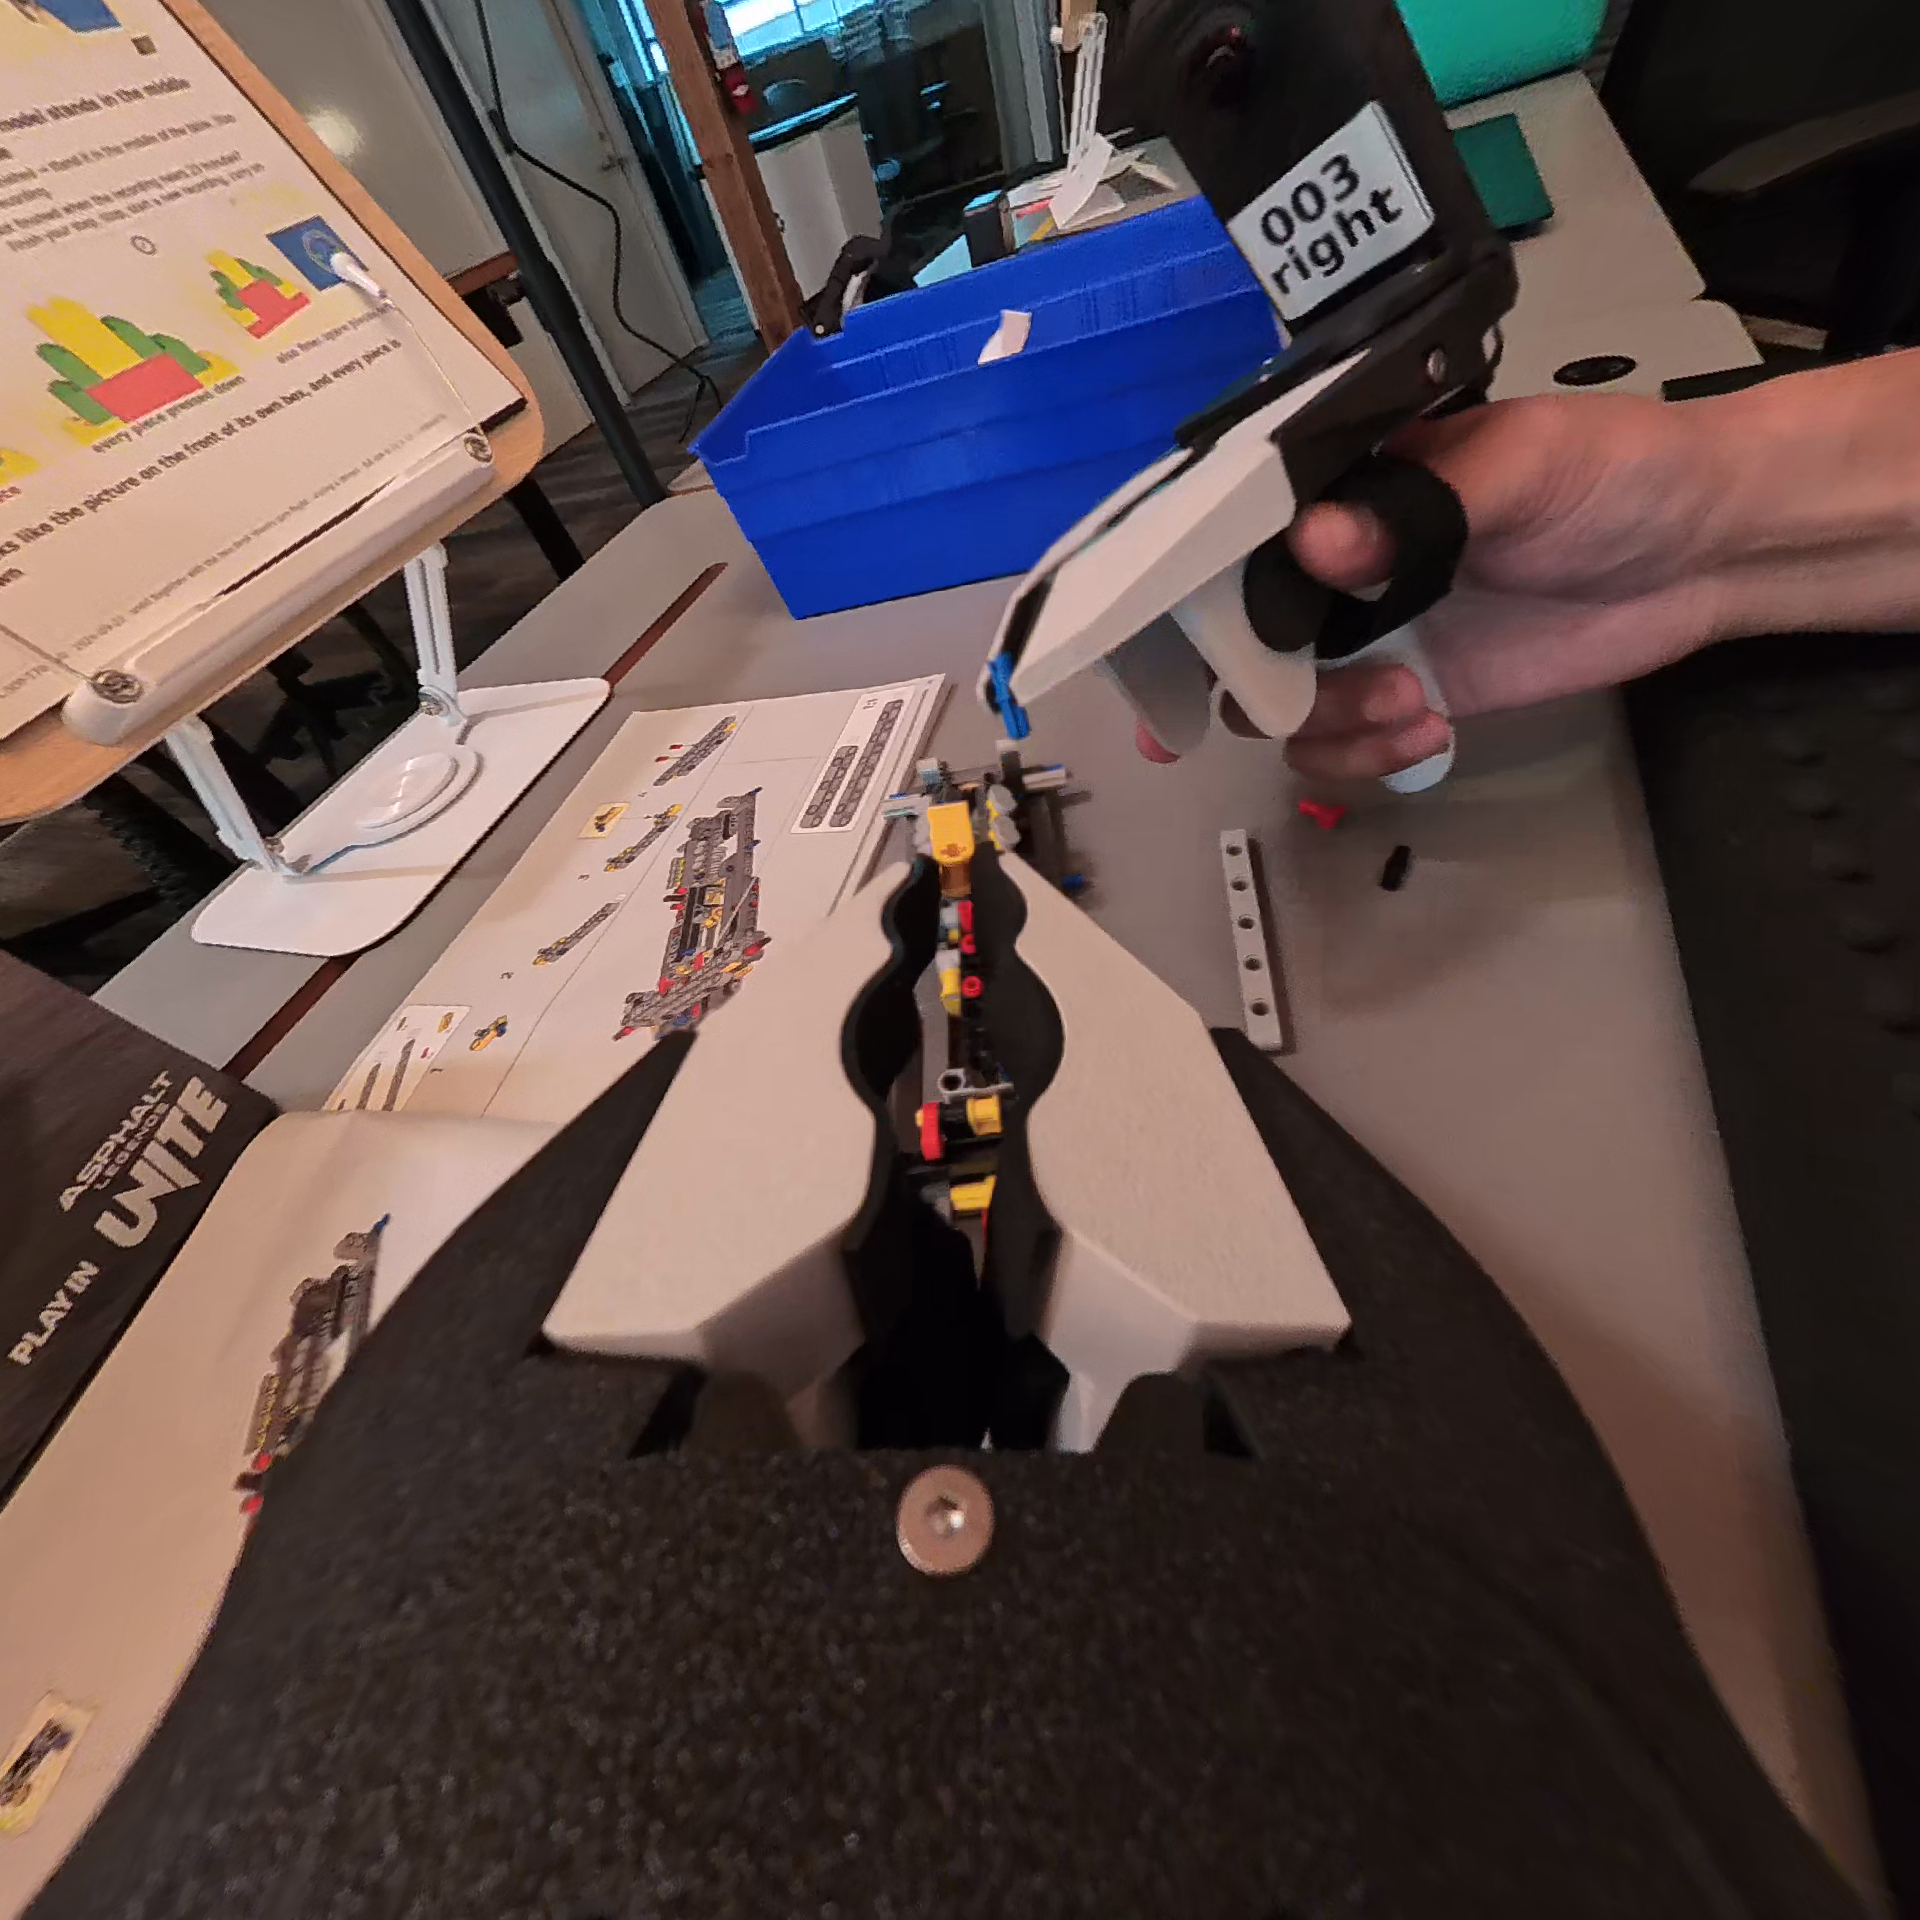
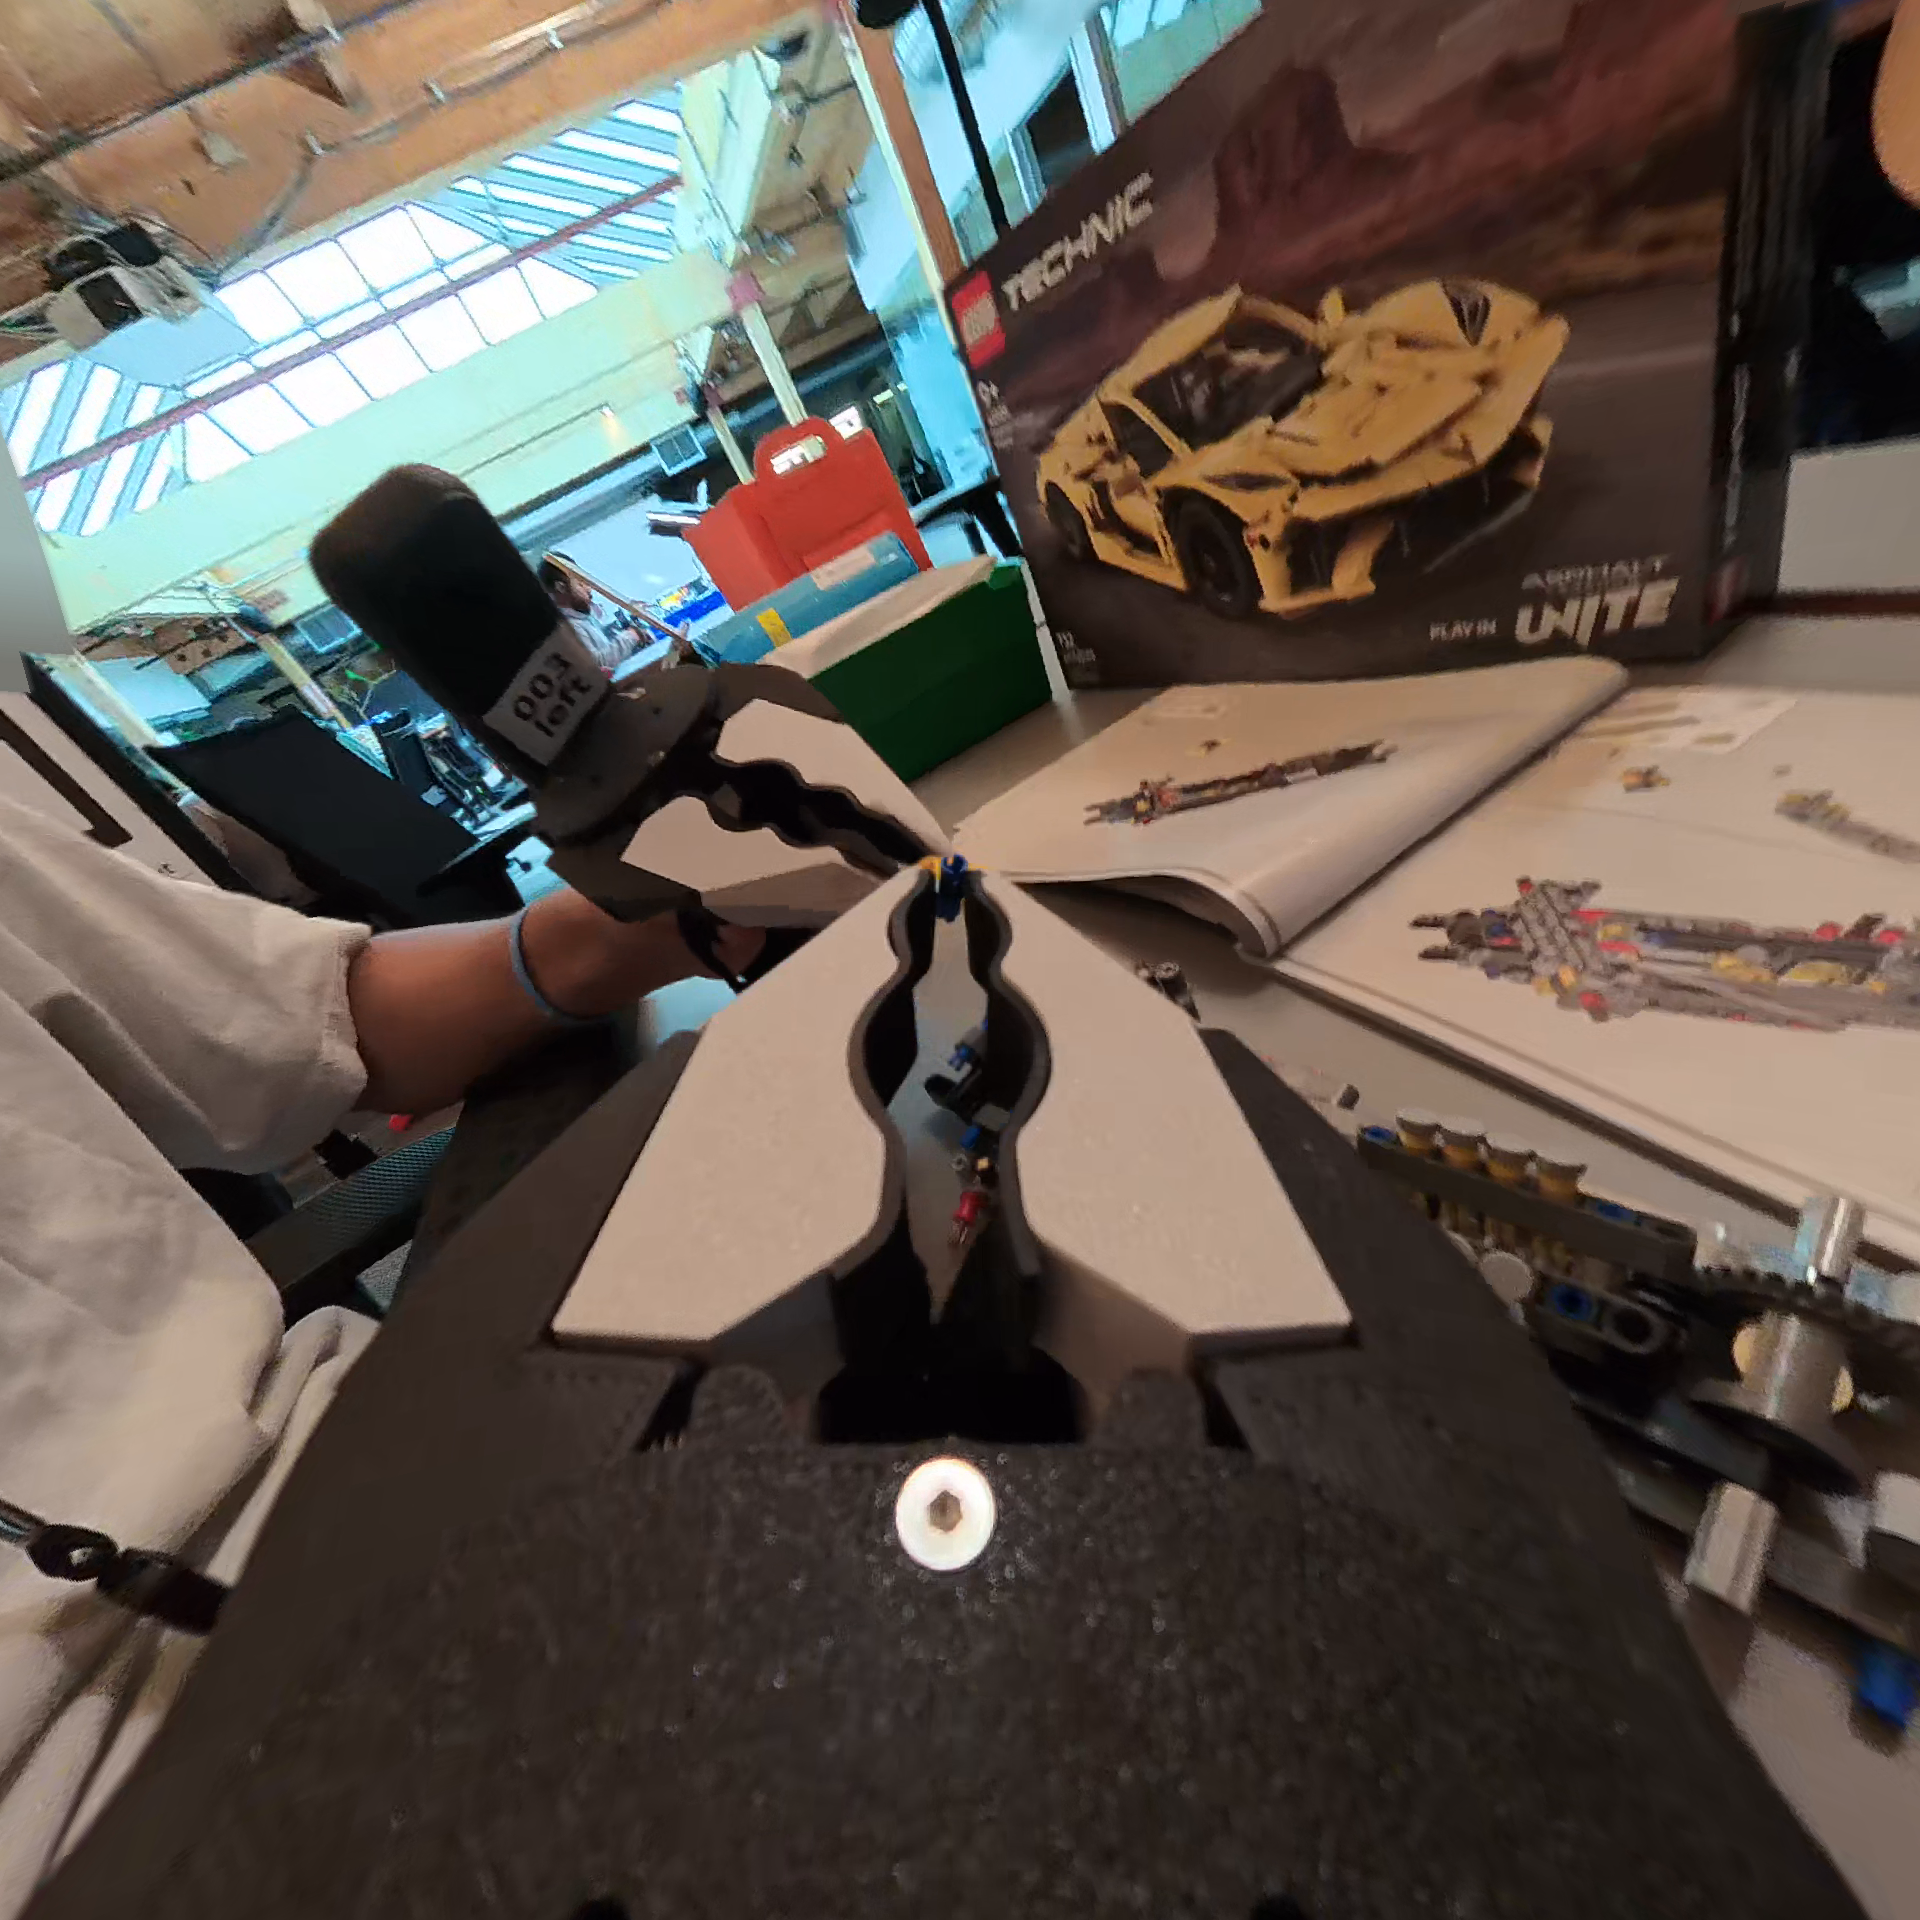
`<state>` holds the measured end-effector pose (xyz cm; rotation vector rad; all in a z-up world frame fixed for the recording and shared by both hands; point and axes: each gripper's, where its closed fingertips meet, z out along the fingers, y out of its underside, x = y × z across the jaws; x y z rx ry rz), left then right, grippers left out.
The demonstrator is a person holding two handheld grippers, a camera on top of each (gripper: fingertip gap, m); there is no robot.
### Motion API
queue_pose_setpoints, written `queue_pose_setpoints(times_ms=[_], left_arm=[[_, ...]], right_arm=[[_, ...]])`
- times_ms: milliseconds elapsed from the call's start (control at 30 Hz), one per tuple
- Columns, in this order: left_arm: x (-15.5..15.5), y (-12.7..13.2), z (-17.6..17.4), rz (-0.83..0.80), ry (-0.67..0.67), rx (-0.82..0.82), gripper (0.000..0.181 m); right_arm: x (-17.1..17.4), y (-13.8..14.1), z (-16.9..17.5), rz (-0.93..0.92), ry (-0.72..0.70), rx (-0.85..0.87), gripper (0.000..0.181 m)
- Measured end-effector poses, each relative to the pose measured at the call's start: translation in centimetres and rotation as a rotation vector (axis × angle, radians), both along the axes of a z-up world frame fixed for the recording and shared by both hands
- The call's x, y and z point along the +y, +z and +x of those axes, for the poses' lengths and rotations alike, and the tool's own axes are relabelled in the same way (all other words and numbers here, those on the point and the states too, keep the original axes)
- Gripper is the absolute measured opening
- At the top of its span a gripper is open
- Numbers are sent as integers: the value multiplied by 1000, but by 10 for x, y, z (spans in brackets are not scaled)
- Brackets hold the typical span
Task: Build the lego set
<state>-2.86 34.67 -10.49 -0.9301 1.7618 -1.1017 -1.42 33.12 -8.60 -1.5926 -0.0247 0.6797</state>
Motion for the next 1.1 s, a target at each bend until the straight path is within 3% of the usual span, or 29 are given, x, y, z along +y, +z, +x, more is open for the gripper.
queue_pose_setpoints(times_ms=[300, 633, 733, 900, 1100], left_arm=[[-9, -1, -1, 29, -15, -9, 4], [-5, -1, -1, 84, 5, -13, 4], [-2, 2, 0, 152, 43, -48, 4], [-3, 3, 0, 224, 55, -68, 4], [3, 0, 2, 460, 125, -124, 4]], right_arm=[[16, -2, -21, 45, -31, -246, 4], [16, -4, -21, 70, -26, -349, 3], [18, -2, -20, 71, -46, -318, 4], [16, -1, -20, 82, -74, -407, 4], [20, -5, -17, 1, -154, -456, 4]])
